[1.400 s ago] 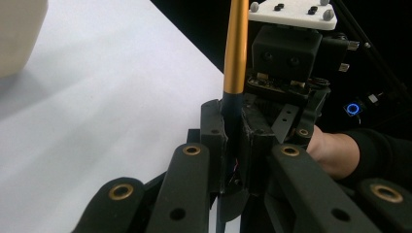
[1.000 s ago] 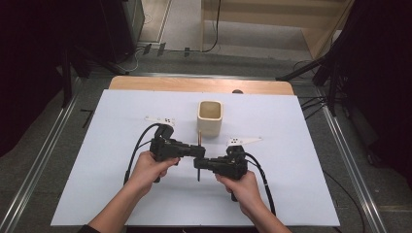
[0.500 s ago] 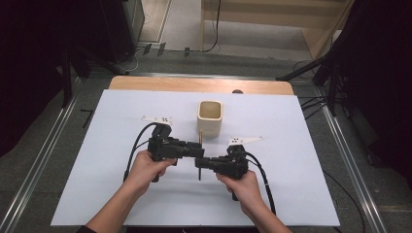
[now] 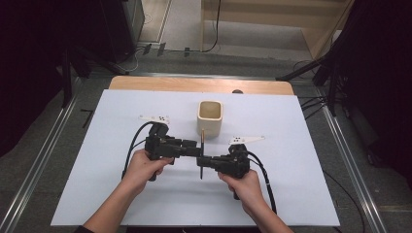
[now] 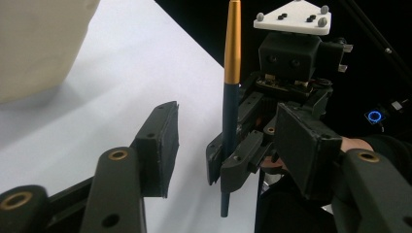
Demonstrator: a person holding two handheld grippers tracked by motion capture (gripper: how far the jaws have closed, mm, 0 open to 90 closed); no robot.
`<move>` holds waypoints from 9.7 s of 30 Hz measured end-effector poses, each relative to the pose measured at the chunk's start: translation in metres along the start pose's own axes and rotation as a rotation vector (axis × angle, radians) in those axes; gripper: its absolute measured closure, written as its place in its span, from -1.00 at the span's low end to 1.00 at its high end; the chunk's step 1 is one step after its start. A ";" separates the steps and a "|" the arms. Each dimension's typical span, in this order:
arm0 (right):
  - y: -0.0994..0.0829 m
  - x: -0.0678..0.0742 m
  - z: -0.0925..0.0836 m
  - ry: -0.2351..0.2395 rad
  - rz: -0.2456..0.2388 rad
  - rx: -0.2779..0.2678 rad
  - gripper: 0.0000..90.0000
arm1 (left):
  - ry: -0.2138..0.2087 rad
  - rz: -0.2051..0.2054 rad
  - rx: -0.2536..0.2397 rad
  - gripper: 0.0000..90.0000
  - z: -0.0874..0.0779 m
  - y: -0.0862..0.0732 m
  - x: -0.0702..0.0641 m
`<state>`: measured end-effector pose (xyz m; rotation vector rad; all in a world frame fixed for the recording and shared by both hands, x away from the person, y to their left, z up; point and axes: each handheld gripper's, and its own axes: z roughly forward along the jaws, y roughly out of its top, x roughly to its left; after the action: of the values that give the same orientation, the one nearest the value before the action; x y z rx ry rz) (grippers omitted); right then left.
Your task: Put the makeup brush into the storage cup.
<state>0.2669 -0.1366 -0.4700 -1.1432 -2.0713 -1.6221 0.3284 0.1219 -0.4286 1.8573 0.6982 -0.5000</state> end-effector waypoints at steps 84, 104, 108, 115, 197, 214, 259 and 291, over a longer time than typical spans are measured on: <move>0.018 -0.005 -0.027 -0.186 -0.074 -0.028 0.86 | 0.458 0.357 0.145 -0.46 -0.049 -0.040 -0.006; 0.026 -0.006 -0.031 -0.234 -0.098 -0.041 0.86 | 0.536 0.330 0.142 -0.47 -0.063 -0.058 -0.006; 0.030 -0.006 -0.033 -0.238 -0.101 -0.048 0.86 | 0.529 0.318 0.137 -0.47 -0.064 -0.062 -0.007; 0.040 -0.006 -0.035 -0.252 -0.113 -0.056 0.86 | 0.538 0.307 0.132 -0.47 -0.066 -0.063 -0.006; 0.144 -0.034 -0.013 -0.484 -0.209 -0.149 0.86 | 0.510 0.308 0.140 -0.46 -0.066 -0.062 -0.004; 0.144 -0.041 0.005 -0.520 -0.239 -0.161 0.86 | 0.508 0.313 0.138 -0.46 -0.066 -0.062 -0.005; 0.114 -0.059 0.019 -0.561 -0.248 -0.187 0.86 | 0.507 0.311 0.130 -0.46 -0.068 -0.061 -0.005; 0.104 -0.053 0.014 -0.495 -0.325 -0.225 -0.01 | 0.510 0.308 0.128 -0.46 -0.069 -0.061 -0.006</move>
<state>0.3798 -0.1392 -0.4360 -1.4656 -2.5392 -1.9108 0.2847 0.2019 -0.4417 2.1907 0.7010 0.1424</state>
